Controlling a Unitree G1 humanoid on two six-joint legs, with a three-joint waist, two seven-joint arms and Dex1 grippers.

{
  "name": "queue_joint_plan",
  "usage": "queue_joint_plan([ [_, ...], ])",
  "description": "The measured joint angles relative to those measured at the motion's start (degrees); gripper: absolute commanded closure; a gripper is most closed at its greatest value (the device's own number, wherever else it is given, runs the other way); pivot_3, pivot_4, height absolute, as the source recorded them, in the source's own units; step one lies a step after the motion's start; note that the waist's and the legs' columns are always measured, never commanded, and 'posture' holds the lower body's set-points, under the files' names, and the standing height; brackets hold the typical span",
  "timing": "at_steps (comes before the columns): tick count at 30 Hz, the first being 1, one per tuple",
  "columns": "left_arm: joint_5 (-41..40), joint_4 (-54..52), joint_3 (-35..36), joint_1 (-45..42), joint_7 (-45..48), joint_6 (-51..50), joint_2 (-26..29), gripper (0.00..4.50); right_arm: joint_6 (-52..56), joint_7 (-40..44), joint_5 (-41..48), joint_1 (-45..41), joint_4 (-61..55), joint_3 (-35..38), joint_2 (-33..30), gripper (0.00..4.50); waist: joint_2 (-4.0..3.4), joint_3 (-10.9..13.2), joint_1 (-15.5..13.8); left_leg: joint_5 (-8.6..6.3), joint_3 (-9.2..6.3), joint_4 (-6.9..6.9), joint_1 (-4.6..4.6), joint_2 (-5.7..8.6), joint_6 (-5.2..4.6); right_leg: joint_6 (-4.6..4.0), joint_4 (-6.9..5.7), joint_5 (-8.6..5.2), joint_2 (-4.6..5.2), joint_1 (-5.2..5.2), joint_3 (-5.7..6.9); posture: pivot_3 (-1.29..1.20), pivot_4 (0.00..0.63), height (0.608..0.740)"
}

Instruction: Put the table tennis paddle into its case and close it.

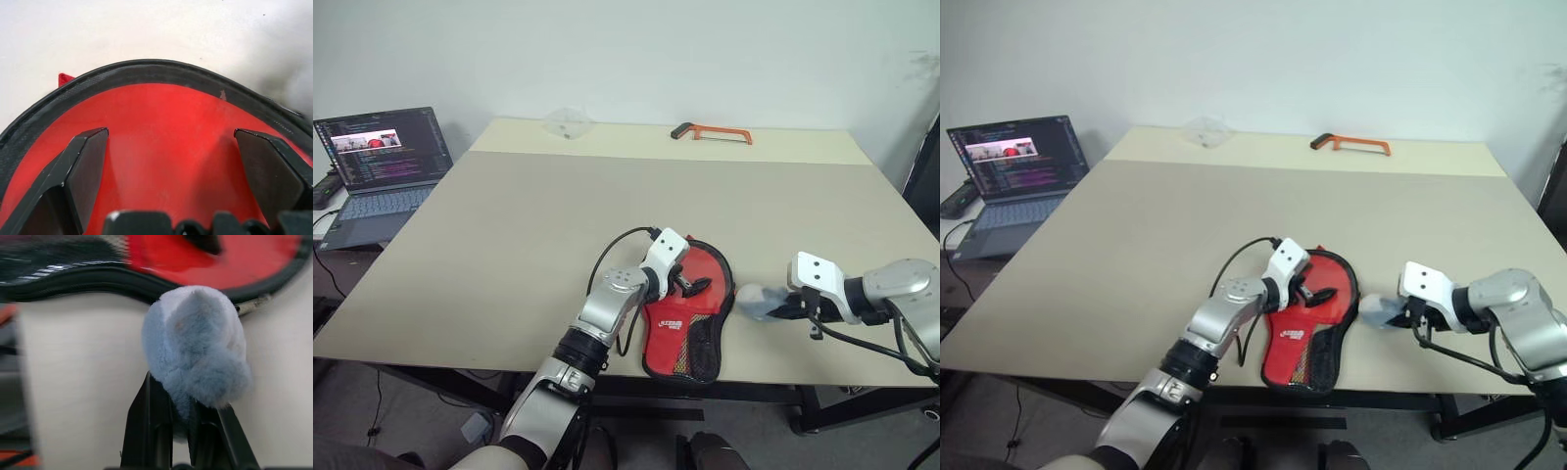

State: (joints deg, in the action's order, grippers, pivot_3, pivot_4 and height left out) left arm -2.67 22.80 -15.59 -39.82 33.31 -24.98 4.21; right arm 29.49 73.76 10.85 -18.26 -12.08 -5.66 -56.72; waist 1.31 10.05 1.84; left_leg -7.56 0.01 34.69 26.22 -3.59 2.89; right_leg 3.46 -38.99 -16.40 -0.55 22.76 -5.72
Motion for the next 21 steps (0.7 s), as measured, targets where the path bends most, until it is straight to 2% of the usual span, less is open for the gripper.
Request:
queue_joint_plan([
  [5, 0.6, 0.7, 0.0, 0.0, 0.0, 0.2, 0.0, 0.00, 1.2, 3.4, 5.4, 3.6, -5.2, 0.1, -1.1, 4.50, 0.04, 0.0, 0.1, -0.02, -0.01, 0.00, -0.41, 0.00, 0.02, -0.36, 0.02, -0.23, 0.00, -0.38, 0.00, 0.00, 0.150, 0.740],
  [10, 1.2, 0.9, -0.3, -0.1, 0.1, 0.4, 0.0, 0.00, 2.6, 5.1, 9.0, 8.1, -11.9, 0.1, -4.2, 4.50, 0.03, 0.0, 0.0, -0.03, -0.01, 0.03, -0.45, 0.01, 0.03, -0.36, 0.05, -0.24, 0.04, -0.43, 0.01, 0.00, 0.150, 0.740],
  [21, 1.7, 0.9, -0.4, -0.1, 0.7, 0.4, 0.0, 0.00, 5.9, 6.2, 15.2, 14.9, -24.5, -2.3, -6.1, 4.50, 0.08, 0.0, 0.0, -0.05, -0.04, 0.03, -0.45, 0.01, 0.06, -0.38, 0.10, -0.25, 0.06, -0.44, 0.05, 0.00, 0.150, 0.740],
])
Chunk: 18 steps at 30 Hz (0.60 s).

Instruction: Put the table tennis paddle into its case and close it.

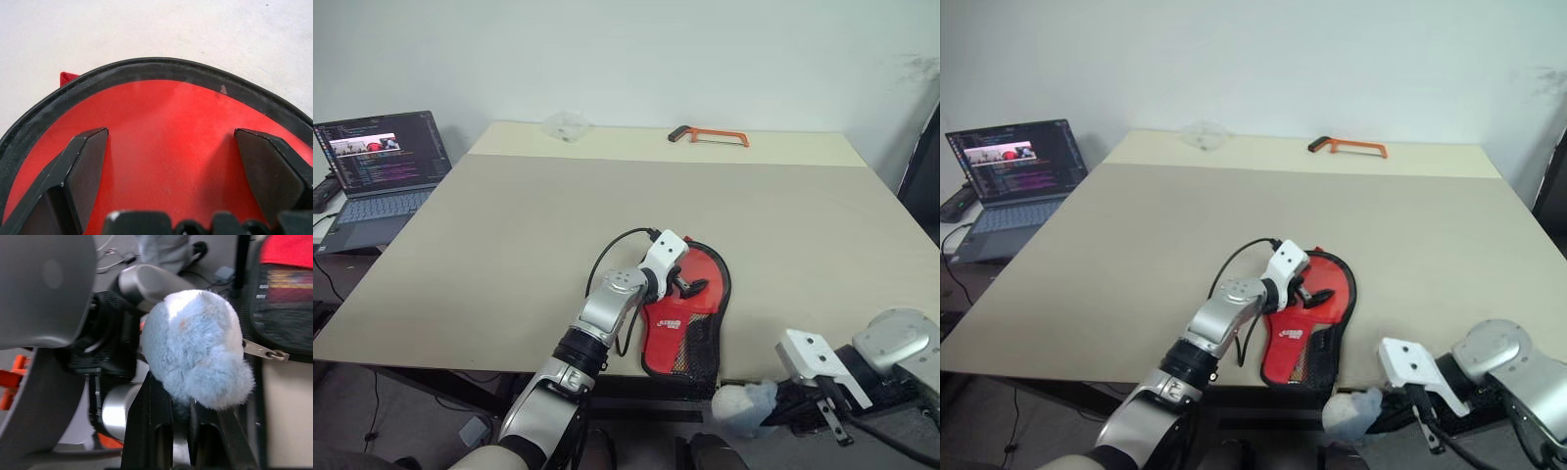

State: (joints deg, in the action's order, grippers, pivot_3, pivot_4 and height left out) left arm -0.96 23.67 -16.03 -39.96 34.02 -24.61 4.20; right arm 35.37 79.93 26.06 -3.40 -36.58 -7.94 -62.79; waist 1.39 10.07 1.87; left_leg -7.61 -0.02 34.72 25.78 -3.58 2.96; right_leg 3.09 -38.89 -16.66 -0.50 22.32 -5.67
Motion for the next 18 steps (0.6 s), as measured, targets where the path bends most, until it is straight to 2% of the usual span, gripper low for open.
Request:
queue_joint_plan([
  [10, 0.5, 0.6, 0.0, -0.6, 0.4, 0.0, 0.1, 0.00, 1.2, -2.5, 0.6, -0.5, -0.5, -2.3, 1.5, 4.50, 0.03, 0.0, 0.0, -0.01, 0.00, 0.02, 0.00, 0.00, 0.01, 0.00, 0.01, 0.00, 0.02, 0.00, 0.01, 0.00, 0.150, 0.740],
  [15, 0.5, -0.1, 0.0, -0.3, 0.7, -0.3, 0.2, 0.00, 1.1, -3.9, 2.0, -6.9, 7.5, 1.7, 1.9, 4.50, 0.05, 0.0, 0.1, -0.01, 0.03, 0.06, -0.01, 0.02, 0.01, 0.03, 0.00, 0.02, 0.05, -0.01, -0.01, 0.00, 0.150, 0.740],
  [18, 0.0, -1.6, 0.1, 0.8, 2.1, 0.7, 0.8, 0.00, -0.1, -4.7, 1.5, -10.5, 13.5, 3.8, 1.9, 3.45, 0.08, 0.0, 0.1, -0.01, 0.04, 0.03, 0.00, 0.01, 0.01, 0.00, 0.01, 0.01, 0.05, 0.00, -0.01, 0.00, 0.150, 0.740],
])
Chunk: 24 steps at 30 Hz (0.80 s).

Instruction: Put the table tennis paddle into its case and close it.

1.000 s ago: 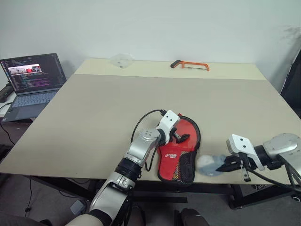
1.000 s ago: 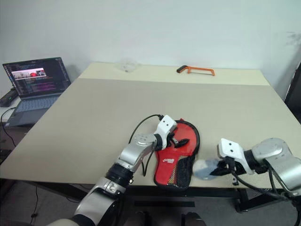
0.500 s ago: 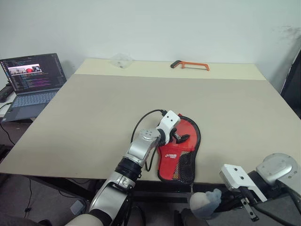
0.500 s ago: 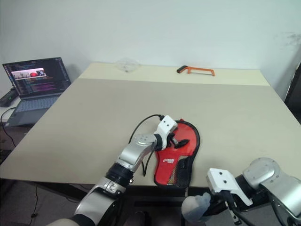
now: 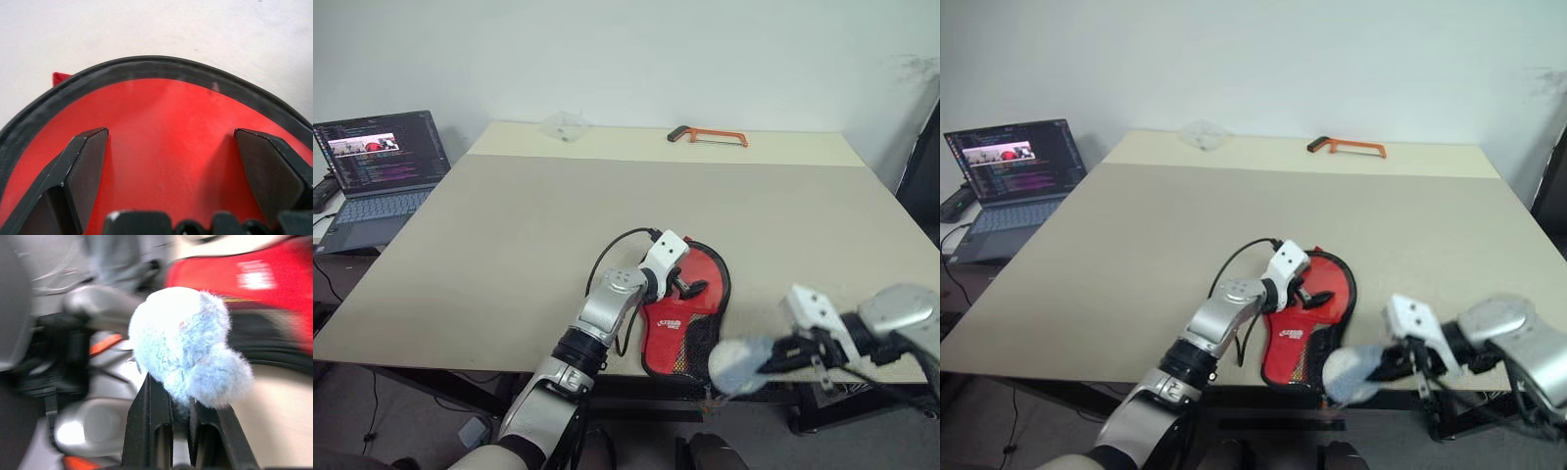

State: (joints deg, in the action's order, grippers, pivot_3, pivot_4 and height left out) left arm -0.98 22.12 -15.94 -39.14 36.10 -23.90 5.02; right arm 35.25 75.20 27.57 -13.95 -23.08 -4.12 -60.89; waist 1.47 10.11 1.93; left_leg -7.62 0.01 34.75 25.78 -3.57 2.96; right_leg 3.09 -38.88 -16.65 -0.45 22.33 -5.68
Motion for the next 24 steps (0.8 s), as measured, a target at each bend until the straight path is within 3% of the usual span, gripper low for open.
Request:
queue_joint_plan([
  [10, -3.6, -7.0, 0.7, 2.6, 7.3, 0.4, 6.6, 0.00, -2.7, 0.3, -3.6, -4.7, 10.8, -1.7, 1.5, 0.07, 0.02, 0.1, 0.1, -0.01, 0.00, -0.24, 0.02, -0.02, 0.01, 0.10, -0.02, 0.00, -0.04, 0.07, 0.03, 0.00, 0.150, 0.740],
  [17, -13.5, -18.9, 7.9, 3.3, 20.1, -3.4, 20.3, 0.00, -2.3, 0.8, -3.5, -4.8, 12.8, 1.3, -0.7, 0.03, -0.02, 0.1, 0.3, -0.01, 0.03, -0.32, 0.01, -0.06, 0.01, 0.07, -0.05, -0.03, -0.03, 0.10, 0.03, 0.00, 0.150, 0.740],
  [20, -21.4, -22.9, 13.8, 4.3, 25.7, -8.8, 27.7, 0.00, 1.2, 0.2, 0.9, -4.2, 12.9, 9.6, -1.5, 0.03, 0.05, 0.2, 0.4, -0.01, 0.04, -0.32, 0.01, -0.08, 0.01, 0.03, -0.06, -0.05, -0.03, 0.11, 0.03, 0.00, 0.150, 0.740],
  [24, -30.1, -25.4, 23.8, 6.8, 34.8, -14.6, 42.1, 0.00, 6.7, -0.5, 6.1, 2.8, 10.6, 23.7, -3.1, 0.03, 0.14, 0.3, 0.5, -0.04, -0.01, -0.49, -0.01, -0.10, 0.04, -0.27, -0.06, -0.36, 0.00, 0.12, 0.15, 0.00, 0.150, 0.740],
])
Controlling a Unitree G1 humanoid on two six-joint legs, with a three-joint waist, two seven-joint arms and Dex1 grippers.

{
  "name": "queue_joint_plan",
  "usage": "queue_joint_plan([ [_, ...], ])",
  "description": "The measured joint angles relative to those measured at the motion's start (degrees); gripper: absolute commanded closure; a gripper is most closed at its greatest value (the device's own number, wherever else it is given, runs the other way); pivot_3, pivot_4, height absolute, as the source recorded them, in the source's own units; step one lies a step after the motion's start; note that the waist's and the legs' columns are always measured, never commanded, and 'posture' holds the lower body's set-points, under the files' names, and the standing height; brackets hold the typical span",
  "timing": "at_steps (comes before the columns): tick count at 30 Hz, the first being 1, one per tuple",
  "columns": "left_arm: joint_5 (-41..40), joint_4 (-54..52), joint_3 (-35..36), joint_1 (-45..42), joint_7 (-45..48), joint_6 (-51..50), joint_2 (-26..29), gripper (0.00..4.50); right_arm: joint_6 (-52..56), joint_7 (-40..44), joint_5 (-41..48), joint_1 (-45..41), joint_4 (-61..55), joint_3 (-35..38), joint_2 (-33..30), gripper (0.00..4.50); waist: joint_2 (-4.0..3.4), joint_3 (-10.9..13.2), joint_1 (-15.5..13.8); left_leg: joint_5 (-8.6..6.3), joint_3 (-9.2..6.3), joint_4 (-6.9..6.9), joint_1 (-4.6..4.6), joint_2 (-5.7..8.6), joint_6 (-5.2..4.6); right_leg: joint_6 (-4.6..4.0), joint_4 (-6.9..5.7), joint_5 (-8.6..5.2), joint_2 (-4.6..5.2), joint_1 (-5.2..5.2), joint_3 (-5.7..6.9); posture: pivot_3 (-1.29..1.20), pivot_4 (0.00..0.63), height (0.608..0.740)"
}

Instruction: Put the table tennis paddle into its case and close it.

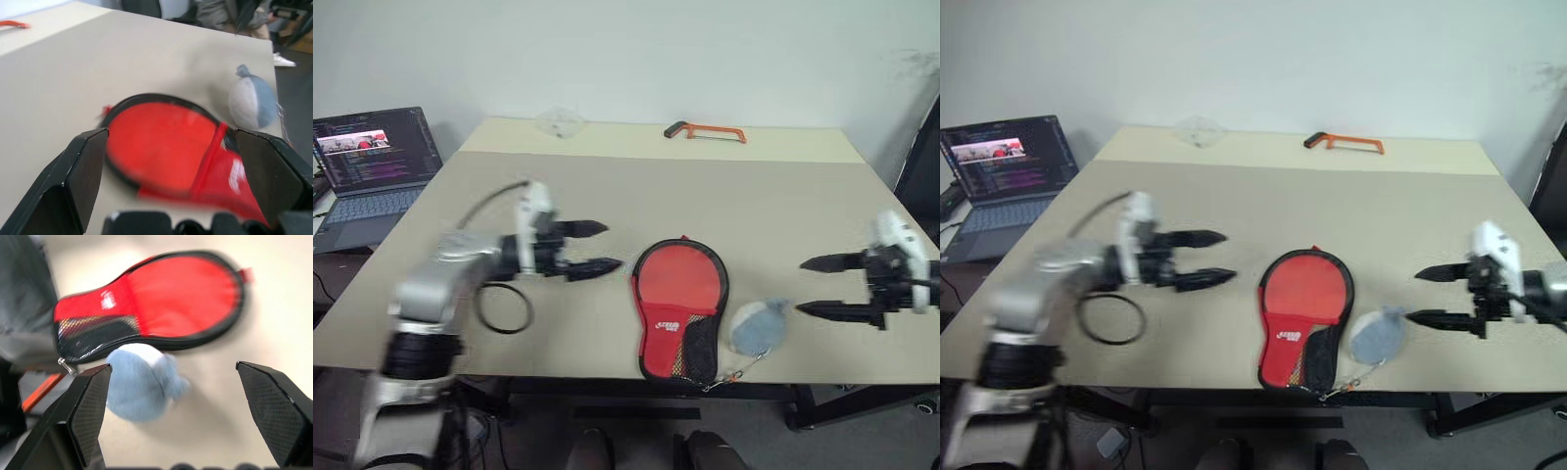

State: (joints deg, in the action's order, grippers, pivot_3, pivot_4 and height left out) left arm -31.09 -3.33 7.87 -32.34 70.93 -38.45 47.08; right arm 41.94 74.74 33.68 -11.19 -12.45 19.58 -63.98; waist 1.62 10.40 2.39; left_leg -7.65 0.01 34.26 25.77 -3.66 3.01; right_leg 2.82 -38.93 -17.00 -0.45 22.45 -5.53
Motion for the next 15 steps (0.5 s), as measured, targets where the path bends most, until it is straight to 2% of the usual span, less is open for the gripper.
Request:
queue_joint_plan([
  [3, -2.3, 1.6, 4.1, 1.6, 5.3, -0.7, 7.7, 0.00, 4.0, -0.2, 3.1, 6.3, -2.8, 7.7, 0.0, 0.03, -0.01, 0.0, -0.1, -0.01, 0.01, -0.03, -0.03, 0.03, 0.02, -0.01, 0.00, -0.05, 0.06, -0.01, 0.01, 0.00, 0.150, 0.740],
  [6, -0.9, 7.9, 5.3, 4.6, 10.0, 2.8, 14.0, 0.00, 6.5, 0.1, 4.1, 12.6, -4.9, 14.5, 0.0, 0.03, -0.01, 0.0, -0.1, -0.03, 0.08, -0.06, -0.11, 0.05, 0.05, -0.02, 0.00, -0.09, 0.16, 0.01, 0.01, 0.00, 0.150, 0.740],
  [11, 3.4, 15.3, 5.3, 6.5, 12.8, 9.5, 18.7, 0.00, 7.6, 0.9, 5.9, 15.0, -5.9, 19.3, -0.2, 0.03, 0.02, 0.0, 0.0, -0.14, 0.28, -0.05, -0.15, 0.06, 0.21, -0.03, 0.03, -0.09, 0.65, 0.31, -0.01, 0.00, 0.150, 0.740],
  [15, 4.4, 16.6, 5.6, 8.9, 12.0, 11.4, 18.8, 0.00, 8.5, 0.4, 6.9, 14.1, -6.6, 17.9, -0.8, 0.03, 0.02, 0.0, 0.0, -0.05, 0.45, -0.15, -0.08, 0.04, 0.06, 0.00, 0.04, -0.10, 0.73, 0.43, -0.07, 0.00, 0.150, 0.740],
])
